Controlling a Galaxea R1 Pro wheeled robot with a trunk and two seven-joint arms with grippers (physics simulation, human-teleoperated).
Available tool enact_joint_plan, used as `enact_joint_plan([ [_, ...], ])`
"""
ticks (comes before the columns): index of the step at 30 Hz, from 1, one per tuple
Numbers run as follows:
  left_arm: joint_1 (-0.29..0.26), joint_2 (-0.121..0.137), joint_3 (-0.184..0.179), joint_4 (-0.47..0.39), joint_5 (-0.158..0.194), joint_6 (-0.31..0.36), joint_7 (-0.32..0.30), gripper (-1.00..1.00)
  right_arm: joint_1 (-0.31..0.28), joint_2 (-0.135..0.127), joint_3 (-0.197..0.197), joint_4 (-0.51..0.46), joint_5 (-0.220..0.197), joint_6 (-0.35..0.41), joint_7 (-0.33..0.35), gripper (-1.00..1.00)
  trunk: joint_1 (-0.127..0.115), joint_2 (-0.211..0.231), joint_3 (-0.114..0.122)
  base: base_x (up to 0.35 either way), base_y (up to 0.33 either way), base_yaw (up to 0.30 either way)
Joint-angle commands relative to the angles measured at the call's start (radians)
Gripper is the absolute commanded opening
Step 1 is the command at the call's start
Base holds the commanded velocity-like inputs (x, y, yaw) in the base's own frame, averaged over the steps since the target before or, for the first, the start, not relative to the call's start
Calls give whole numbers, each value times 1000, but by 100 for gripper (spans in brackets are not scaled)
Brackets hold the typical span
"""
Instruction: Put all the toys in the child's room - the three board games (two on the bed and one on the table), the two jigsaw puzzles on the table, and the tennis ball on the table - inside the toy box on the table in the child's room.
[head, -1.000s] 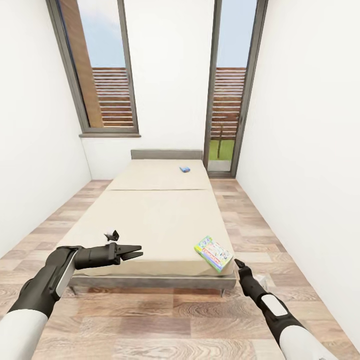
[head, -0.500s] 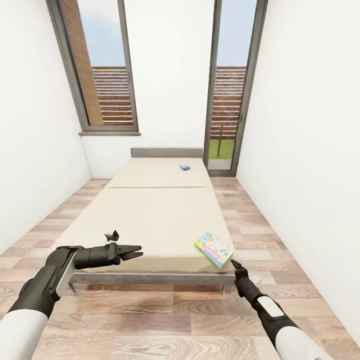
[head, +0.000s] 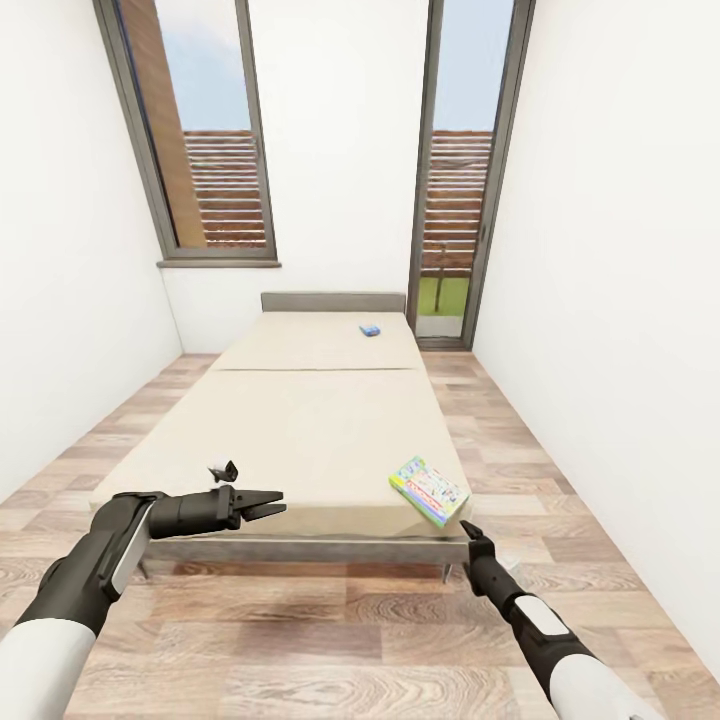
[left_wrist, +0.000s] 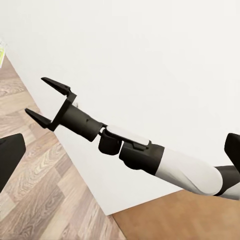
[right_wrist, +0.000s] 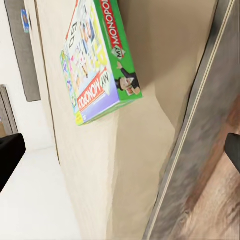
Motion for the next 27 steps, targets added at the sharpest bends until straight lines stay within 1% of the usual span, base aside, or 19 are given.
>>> enact_joint_plan([
  [1,-1,0,0,0,2,11,-2,100,0,0,-6,-1,-9,11,3,100,0,-1,-1,0,0,0],
  [4,-1,0,-1,0,2,11,-2,100,0,0,-7,0,-23,19,10,100,0,-1,-1,0,0,0],
  [9,-1,-1,-2,0,2,10,-1,100,0,0,-7,0,-63,25,28,100,0,-1,-1,0,0,0],
  [10,-1,-1,-2,0,2,10,-1,100,0,0,-7,0,-63,25,28,100,0,-1,-1,0,0,0],
  [11,-1,-1,-3,0,2,9,-1,100,0,-1,-7,0,-75,26,33,100,0,-1,-1,0,0,0],
  [18,-1,-2,-5,0,2,9,-1,100,0,-1,-7,0,-95,29,50,100,0,-1,-1,0,0,0],
  [20,-1,-2,-5,0,2,9,-1,100,1,-1,-7,0,-97,30,65,100,0,-1,-1,0,0,0],
  [21,-1,-2,-5,0,2,9,-1,100,1,-2,-7,0,-98,32,88,100,0,-1,-1,0,0,0],
  [27,-1,-2,-5,0,2,8,-1,100,1,-5,-8,1,-100,55,174,100,0,-1,-1,0,0,0],
])
